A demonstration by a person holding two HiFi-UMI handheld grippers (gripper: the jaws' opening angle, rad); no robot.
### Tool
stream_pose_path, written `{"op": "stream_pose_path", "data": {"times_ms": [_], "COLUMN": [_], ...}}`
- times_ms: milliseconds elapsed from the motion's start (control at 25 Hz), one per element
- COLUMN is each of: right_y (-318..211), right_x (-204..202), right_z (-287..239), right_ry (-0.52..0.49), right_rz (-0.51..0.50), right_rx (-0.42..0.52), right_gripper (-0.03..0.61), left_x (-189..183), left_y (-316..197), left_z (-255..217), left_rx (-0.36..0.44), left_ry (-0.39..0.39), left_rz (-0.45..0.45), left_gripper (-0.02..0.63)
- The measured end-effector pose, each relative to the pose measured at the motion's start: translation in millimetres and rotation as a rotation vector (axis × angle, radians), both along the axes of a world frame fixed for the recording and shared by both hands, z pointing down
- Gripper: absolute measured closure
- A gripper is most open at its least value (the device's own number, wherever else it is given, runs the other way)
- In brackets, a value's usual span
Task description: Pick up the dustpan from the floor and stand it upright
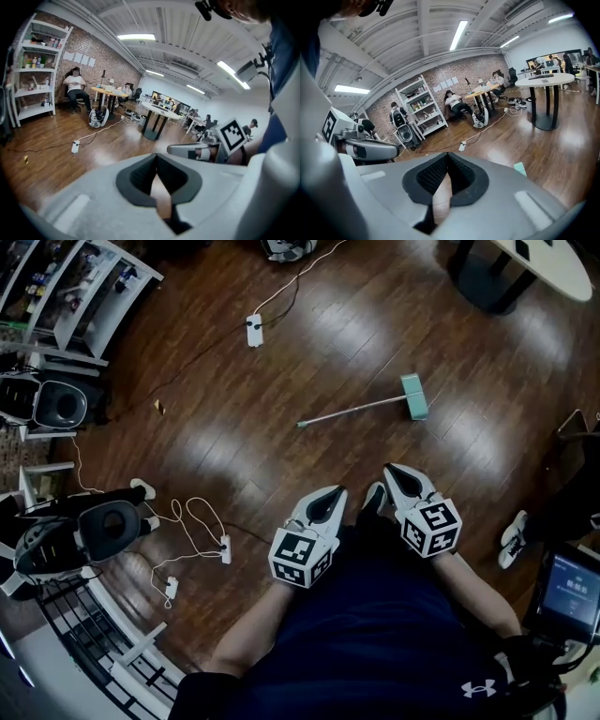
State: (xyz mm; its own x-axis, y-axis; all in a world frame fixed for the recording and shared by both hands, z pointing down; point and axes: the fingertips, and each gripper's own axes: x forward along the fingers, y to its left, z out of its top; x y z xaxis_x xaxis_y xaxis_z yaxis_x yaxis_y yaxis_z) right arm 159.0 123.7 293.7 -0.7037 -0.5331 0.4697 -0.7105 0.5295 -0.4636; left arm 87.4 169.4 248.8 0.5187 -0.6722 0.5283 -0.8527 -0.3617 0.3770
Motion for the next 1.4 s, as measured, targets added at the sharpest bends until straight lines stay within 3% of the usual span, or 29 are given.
{"op": "stream_pose_path", "data": {"times_ms": [200, 440, 760, 1040, 1160, 1400], "right_y": [-27, -42, -55, -61, -76, -93], "right_x": [6, -20, -58, -102, -125, -148], "right_z": [8, 18, 31, 18, 14, 1], "right_ry": [-0.03, -0.01, 0.076, 0.146, 0.185, 0.266], "right_rz": [-0.033, -0.091, -0.114, -0.179, -0.223, -0.35], "right_rx": [-0.028, -0.036, -0.079, -0.07, -0.065, -0.069], "right_gripper": [0.568, 0.568, 0.568, 0.568, 0.568, 0.568], "left_x": [4, -34, -84, -165, -195, -220], "left_y": [-17, -32, -51, -66, -71, -63], "left_z": [11, 22, 39, 43, 47, 51], "left_rx": [-0.043, -0.059, -0.081, -0.016, -0.045, -0.132], "left_ry": [0.024, 0.035, 0.088, -0.06, -0.049, -0.02], "left_rz": [-0.095, -0.192, -0.212, -0.235, -0.262, -0.367], "left_gripper": [0.609, 0.609, 0.609, 0.609, 0.609, 0.609]}}
